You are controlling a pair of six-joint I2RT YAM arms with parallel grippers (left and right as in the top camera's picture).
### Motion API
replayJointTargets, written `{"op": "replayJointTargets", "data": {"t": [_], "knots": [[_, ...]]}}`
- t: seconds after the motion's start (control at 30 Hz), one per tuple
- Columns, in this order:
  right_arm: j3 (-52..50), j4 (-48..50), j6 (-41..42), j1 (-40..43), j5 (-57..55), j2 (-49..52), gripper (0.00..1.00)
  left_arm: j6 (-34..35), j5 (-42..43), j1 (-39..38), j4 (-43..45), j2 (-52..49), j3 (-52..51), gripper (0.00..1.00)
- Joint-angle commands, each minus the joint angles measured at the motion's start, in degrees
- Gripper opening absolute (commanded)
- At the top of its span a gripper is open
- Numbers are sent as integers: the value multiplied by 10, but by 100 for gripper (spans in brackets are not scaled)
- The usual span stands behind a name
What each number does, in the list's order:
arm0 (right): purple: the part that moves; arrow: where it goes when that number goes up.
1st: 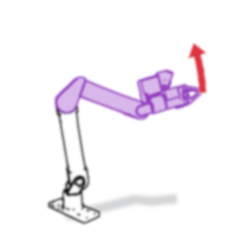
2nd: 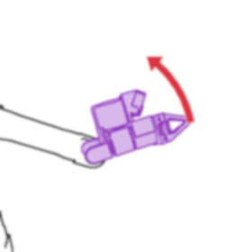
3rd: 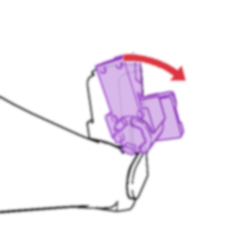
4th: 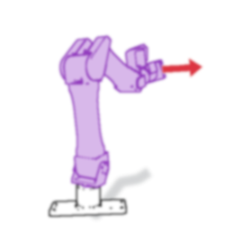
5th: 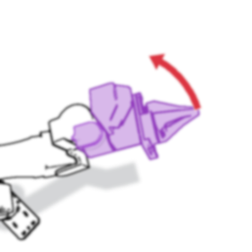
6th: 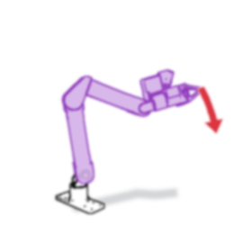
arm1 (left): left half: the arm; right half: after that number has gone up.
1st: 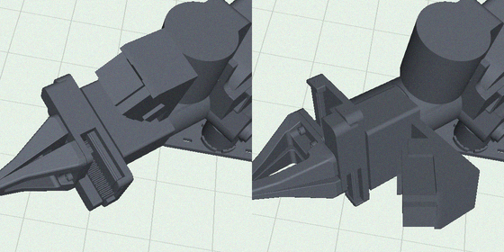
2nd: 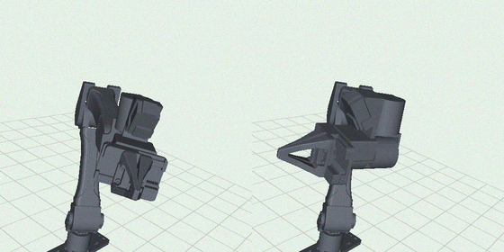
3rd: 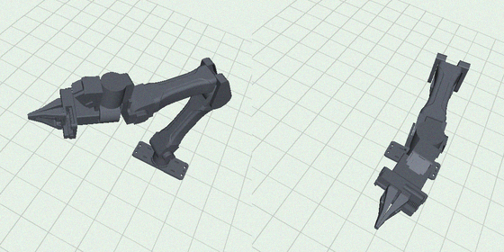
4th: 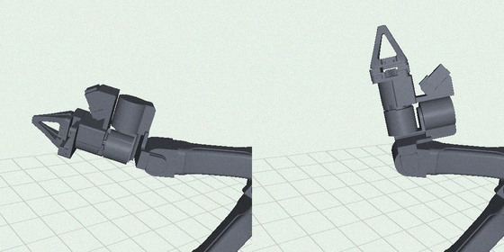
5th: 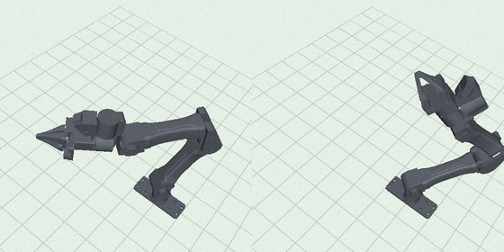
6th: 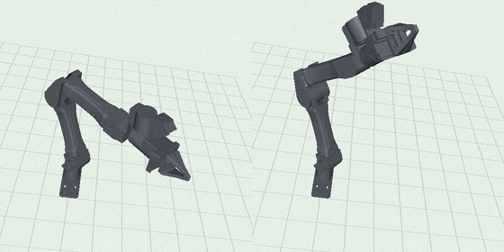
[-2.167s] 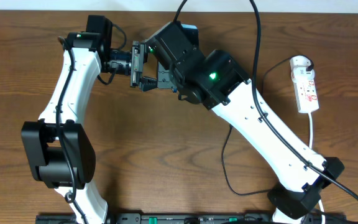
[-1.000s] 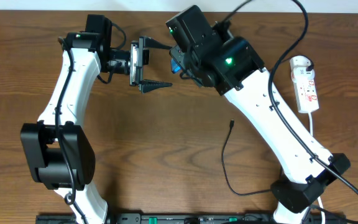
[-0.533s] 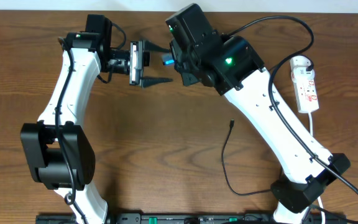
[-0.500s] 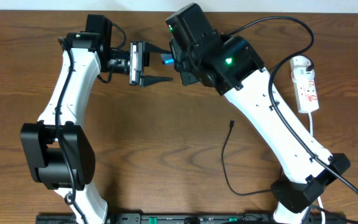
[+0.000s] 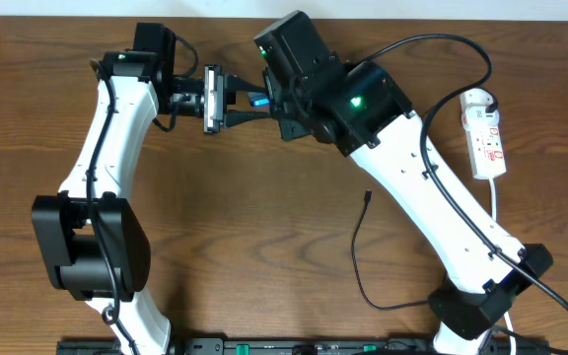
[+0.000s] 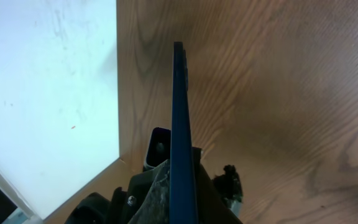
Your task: Plug charger to phone and switch on socket
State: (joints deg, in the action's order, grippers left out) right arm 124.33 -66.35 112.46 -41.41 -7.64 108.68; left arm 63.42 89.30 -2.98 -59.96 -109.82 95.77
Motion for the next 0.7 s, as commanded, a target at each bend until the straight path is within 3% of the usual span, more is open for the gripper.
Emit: {"op": "replayJointTargets", "data": {"t": [0.0, 0.17, 0.33, 0.57, 0.67], "knots": [[5, 9, 11, -5, -10, -26, 1, 3, 7, -1, -3, 16, 9, 31], [5, 14, 10, -6, -10, -26, 1, 3, 7, -1, -4, 16, 9, 15], [5, 14, -3, -6, -10, -26, 1, 4, 7, -1, -4, 16, 9, 8], [5, 21, -3, -6, -10, -26, 2, 3, 6, -1, -4, 16, 9, 7], [5, 30, -10, -6, -16, -26, 10, 3, 2, -1, -4, 16, 9, 8]]}}
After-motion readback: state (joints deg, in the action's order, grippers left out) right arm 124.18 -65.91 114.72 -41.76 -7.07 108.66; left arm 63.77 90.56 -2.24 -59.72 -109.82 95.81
